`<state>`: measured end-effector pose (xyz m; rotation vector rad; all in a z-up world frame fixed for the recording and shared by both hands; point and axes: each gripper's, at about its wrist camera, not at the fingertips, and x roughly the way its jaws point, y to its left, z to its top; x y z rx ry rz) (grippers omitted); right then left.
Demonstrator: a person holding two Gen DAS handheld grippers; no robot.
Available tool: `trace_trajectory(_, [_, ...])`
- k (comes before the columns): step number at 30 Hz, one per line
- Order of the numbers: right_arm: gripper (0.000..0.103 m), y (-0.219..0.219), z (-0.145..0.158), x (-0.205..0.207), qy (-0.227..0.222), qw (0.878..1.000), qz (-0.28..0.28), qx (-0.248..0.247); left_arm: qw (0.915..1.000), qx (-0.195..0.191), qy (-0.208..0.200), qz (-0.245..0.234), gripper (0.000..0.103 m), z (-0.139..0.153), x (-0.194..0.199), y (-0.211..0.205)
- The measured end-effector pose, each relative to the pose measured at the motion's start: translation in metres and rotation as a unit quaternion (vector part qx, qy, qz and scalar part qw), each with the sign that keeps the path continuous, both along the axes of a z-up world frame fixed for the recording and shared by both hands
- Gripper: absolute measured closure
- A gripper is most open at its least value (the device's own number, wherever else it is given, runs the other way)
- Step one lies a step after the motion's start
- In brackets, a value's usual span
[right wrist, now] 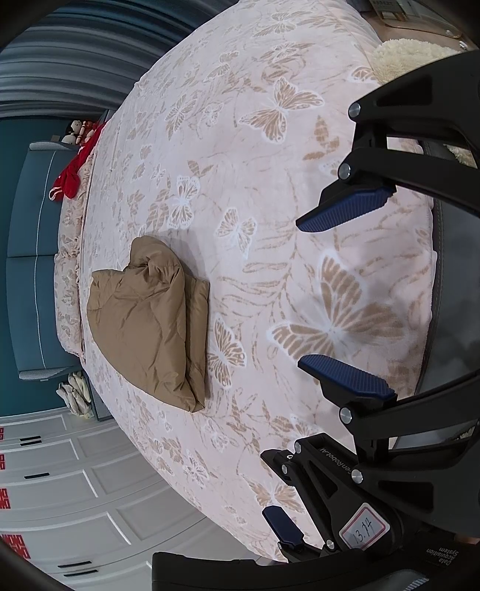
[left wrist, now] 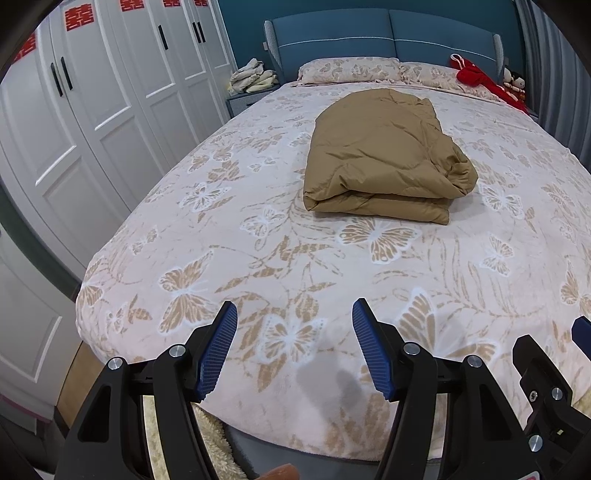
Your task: Fold large clothes
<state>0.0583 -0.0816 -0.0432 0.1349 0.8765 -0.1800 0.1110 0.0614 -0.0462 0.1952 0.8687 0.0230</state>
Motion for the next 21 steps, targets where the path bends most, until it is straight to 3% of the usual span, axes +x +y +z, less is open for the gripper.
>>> trace_trajectory(5, [0.041,0.0013,-0.0009,-0.0001,0.002,1.000,0.004,-0.004,1.0000,0.003,-0.007,-0.002,0.041,0.0031,-0.0017,0.0010])
trace_trajectory(21, [0.041,0.0083,0.0043,-0.0023,0.002,1.000,0.002,-0.008,1.0000,0.006,-0.005,-0.004,0.042,0.0023,0.0000,-0.0009])
